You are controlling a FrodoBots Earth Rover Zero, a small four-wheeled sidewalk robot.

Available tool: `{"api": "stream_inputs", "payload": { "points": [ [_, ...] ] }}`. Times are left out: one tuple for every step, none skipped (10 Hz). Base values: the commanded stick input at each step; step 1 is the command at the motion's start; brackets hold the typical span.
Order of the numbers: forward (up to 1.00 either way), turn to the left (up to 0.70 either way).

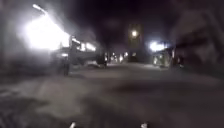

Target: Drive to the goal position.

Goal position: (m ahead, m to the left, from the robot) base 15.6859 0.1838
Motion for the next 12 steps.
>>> {"api": "stream_inputs", "payload": {
  "points": [
    [0.70,0.00],
    [0.70,-0.31],
    [0.70,-0.35],
    [0.70,-0.06],
    [0.70,0.00],
    [0.70,0.00],
    [0.70,0.00],
    [0.70,0.00],
    [0.70,0.00],
    [0.70,0.00],
    [0.70,0.00],
    [0.70,0.00]
  ]
}}
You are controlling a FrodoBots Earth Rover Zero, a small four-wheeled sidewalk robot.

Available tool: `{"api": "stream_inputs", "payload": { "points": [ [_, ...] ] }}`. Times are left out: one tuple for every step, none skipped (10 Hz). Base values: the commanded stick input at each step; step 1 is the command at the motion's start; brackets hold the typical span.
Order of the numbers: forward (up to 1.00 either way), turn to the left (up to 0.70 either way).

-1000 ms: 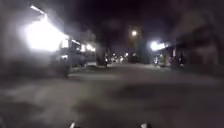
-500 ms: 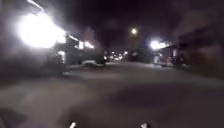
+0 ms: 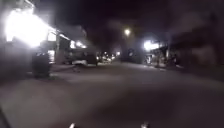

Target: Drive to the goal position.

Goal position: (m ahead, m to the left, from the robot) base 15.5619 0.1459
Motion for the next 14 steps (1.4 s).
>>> {"api": "stream_inputs", "payload": {
  "points": [
    [0.70,0.00],
    [0.70,0.00],
    [0.70,0.00],
    [0.70,0.00],
    [0.70,0.00],
    [0.70,0.00],
    [0.70,0.00],
    [0.70,0.00],
    [0.70,0.00],
    [0.70,0.00],
    [0.70,0.00],
    [0.70,0.00],
    [0.70,0.00],
    [0.70,0.00]
  ]
}}
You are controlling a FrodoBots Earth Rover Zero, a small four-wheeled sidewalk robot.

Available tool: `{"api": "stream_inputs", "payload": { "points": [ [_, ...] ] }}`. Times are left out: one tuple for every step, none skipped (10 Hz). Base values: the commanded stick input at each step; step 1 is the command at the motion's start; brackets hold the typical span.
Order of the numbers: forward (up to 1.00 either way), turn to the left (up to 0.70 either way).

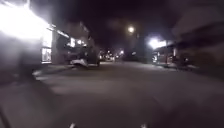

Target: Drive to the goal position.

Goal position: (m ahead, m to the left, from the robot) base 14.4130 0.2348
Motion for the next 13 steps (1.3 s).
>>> {"api": "stream_inputs", "payload": {
  "points": [
    [0.70,0.00],
    [0.70,0.00],
    [0.70,0.00],
    [0.70,0.00],
    [0.70,0.00],
    [0.70,0.00],
    [0.70,0.00],
    [0.70,0.00],
    [0.70,0.00],
    [0.70,0.00],
    [0.70,0.00],
    [0.70,0.00],
    [0.70,0.00]
  ]
}}
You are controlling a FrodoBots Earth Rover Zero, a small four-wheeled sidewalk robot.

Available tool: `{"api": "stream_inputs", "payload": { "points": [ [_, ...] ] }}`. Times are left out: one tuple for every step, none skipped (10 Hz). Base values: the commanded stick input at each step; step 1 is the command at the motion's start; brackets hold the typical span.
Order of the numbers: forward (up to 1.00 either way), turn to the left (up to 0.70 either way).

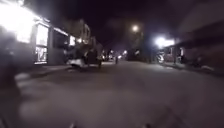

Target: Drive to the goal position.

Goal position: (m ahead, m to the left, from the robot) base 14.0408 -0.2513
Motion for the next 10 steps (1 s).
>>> {"api": "stream_inputs", "payload": {
  "points": [
    [0.70,0.00],
    [0.70,0.00],
    [0.70,0.00],
    [0.70,0.00],
    [0.70,0.00],
    [0.70,0.00],
    [0.70,0.00],
    [0.70,0.00],
    [0.70,0.00],
    [0.70,0.00]
  ]
}}
